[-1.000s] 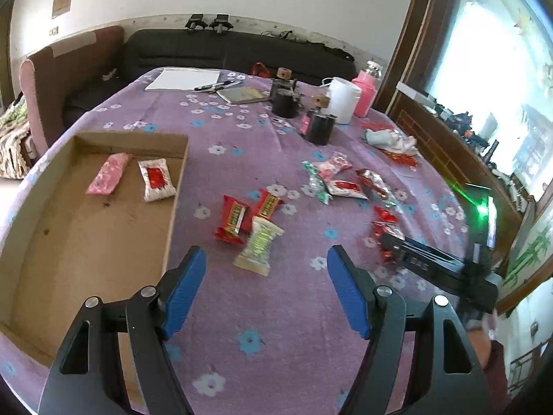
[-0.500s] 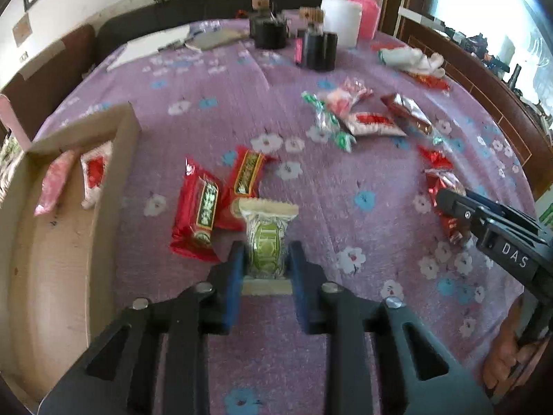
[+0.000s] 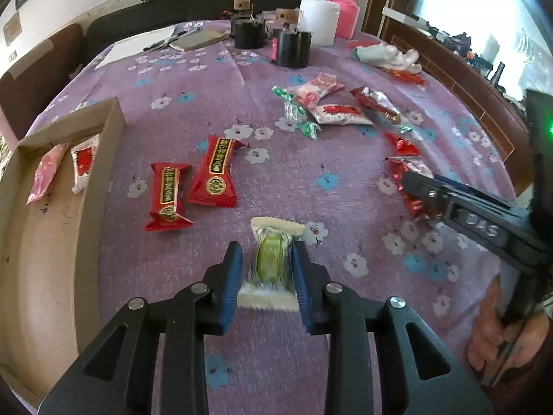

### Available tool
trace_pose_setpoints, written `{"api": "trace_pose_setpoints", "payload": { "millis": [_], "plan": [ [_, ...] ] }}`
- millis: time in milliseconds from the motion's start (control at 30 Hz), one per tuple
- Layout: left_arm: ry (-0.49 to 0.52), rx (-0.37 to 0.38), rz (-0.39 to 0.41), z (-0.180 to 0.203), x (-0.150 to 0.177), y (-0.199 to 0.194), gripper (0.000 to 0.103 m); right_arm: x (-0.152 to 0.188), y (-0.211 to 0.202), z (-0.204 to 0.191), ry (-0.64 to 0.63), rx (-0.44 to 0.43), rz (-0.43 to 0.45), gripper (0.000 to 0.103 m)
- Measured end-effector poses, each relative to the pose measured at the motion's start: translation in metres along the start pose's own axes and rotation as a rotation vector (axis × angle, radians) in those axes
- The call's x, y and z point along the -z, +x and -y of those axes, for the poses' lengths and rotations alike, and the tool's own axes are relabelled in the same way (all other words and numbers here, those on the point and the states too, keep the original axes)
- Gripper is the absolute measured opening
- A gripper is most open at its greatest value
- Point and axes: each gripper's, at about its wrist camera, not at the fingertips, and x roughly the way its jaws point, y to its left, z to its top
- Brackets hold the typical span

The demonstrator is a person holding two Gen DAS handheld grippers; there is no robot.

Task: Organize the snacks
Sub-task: 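Grasp the green-wrapped candy with the left tool while the right tool grasps the dark red candy bag, then carry both candies over the cardboard box and release them inside with both tools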

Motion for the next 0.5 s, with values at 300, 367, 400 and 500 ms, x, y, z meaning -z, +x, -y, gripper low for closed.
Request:
{"api": "trace_pose_setpoints", "payload": {
  "millis": [300,367,400,500],
  "plan": [
    [0.032,-0.019,0.039,0.013,0.006,0.0,0.019,0.002,0.0,-0.001,-0.01,-0.009,-0.001,0.043],
    [0.016,0.006,0.041,0.011,0.007,-0.004,0.019,0.003,0.0,-0.003,-0.027,0.009,0.003,0.041],
    [0.008,0.015,0.047,0.009,0.008,-0.008,0.019,0.003,0.0,-0.005,-0.036,0.023,0.007,0.039],
    [-0.017,0.043,0.081,0.003,0.01,-0.026,0.019,0.004,-0.001,-0.005,-0.04,0.021,0.013,0.037]
  ]
}}
